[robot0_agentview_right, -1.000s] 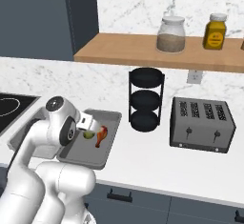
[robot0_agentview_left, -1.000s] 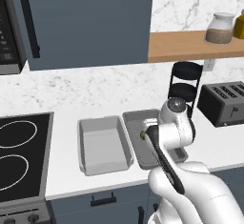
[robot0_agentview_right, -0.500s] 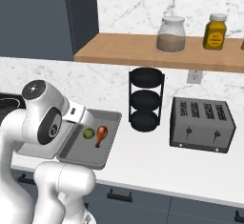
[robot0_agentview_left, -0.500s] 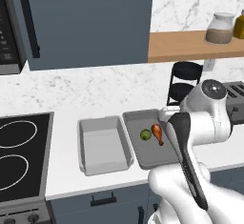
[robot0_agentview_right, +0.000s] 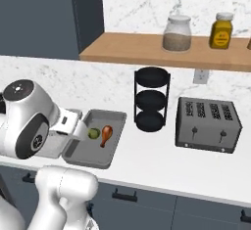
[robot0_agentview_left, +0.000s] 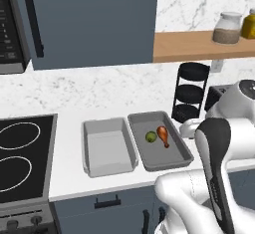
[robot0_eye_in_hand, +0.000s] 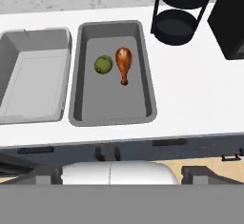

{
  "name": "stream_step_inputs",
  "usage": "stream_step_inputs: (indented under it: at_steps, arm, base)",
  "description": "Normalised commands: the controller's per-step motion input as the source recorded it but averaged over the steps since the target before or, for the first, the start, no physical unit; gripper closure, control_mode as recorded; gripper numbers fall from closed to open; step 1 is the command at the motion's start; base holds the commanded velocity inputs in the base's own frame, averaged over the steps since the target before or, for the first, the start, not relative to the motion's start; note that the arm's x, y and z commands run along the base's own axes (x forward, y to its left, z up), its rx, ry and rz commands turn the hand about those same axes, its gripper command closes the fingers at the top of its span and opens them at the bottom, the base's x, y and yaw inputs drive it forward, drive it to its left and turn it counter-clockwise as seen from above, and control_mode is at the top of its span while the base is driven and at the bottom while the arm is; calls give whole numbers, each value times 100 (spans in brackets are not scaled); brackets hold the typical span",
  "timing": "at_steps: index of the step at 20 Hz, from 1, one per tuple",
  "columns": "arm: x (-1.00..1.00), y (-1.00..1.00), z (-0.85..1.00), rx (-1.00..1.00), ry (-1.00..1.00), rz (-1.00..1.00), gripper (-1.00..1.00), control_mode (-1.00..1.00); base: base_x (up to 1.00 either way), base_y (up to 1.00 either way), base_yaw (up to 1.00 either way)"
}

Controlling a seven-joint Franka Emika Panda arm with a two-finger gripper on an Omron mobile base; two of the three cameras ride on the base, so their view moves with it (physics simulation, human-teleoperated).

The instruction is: Place one lime and one chicken drumstick in each tupperware on the nearby counter, to pack two identical lunches.

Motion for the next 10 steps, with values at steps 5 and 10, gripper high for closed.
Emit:
stream_step_inputs:
  at_steps: [5, 10]
  arm:
    - [0, 0, 0, 0, 0, 0, -100, 100]
    - [0, 0, 0, 0, 0, 0, -100, 100]
  base:
    - [-100, -4, 3]
    - [-92, -84, -13]
